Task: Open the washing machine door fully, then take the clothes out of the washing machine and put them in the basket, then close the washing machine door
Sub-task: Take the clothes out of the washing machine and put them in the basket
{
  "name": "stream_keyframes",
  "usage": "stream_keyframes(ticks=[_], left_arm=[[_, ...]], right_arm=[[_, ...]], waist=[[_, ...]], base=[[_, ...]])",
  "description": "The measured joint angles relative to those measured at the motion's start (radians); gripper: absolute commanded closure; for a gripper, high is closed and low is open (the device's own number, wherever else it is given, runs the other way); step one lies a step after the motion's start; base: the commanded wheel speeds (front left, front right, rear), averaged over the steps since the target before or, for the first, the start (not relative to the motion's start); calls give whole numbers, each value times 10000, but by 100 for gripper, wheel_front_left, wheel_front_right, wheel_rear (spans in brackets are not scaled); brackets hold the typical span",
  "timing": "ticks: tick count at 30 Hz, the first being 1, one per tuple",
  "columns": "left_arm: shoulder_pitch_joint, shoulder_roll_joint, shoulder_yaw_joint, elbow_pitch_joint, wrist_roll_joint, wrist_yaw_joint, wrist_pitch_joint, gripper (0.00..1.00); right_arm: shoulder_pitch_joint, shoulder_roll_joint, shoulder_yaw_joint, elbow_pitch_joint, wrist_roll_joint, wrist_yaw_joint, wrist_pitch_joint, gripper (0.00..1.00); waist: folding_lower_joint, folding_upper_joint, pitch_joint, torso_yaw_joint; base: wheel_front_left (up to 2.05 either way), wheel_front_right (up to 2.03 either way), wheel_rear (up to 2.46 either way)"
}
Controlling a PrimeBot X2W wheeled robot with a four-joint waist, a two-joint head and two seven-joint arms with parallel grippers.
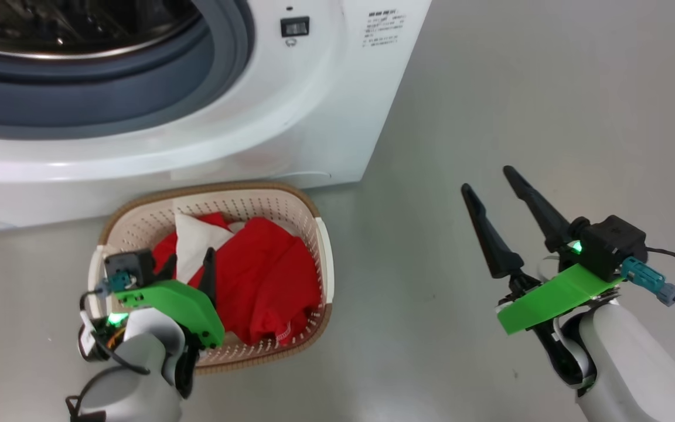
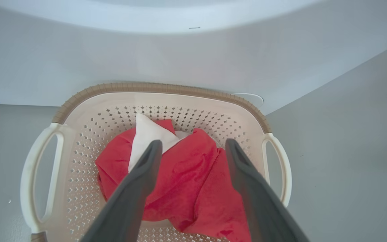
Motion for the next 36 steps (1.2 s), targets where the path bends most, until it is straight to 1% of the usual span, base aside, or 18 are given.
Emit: stream_keyframes(ticks=[4, 6, 7, 11, 14, 16, 18, 29, 36], left_arm=[[570, 33, 201, -1162, 48, 215, -12, 0], [908, 56, 393, -1944, 184, 242, -13, 0], [908, 56, 393, -1944, 184, 242, -13, 0], [1759, 81, 796, -3273, 397, 268, -13, 0], [2367, 102, 1112, -4205, 483, 249, -13, 0], [2704, 102, 1340, -4809, 529, 86, -13, 0], [3009, 111, 1496, -5346, 677, 84, -13, 0], [4769, 184, 2220, -7496, 1593, 194, -13, 0], [5637, 184, 2600, -8600, 1762, 196, -15, 0]], right_arm=[[174, 52, -146, 82, -98, 0, 0, 0], [302, 144, -311, 104, -217, 0, 0, 0], [302, 144, -311, 104, -217, 0, 0, 0], [456, 213, -476, 105, -293, 0, 0, 0], [656, 268, -564, 127, -347, 0, 0, 0], [777, 297, -602, 132, -359, 0, 0, 0], [832, 322, -633, 167, -384, 0, 0, 0], [1459, 410, -1007, 236, -568, 0, 0, 0], [1899, 408, -1149, 215, -685, 0, 0, 0]], waist=[[0, 0, -384, 69], [0, 0, -577, 94], [0, 0, -577, 94], [0, 0, -970, 126], [0, 0, -1269, 140], [0, 0, -1471, 146], [0, 0, -1675, 149], [0, 0, -2863, 109], [-1, 0, -3537, 73]], base=[[0, 0, 0], [0, 0, 0], [0, 0, 0], [0, 0, 0], [0, 0, 0], [0, 0, 0], [0, 0, 0], [0, 0, 0], [0, 0, 0]])
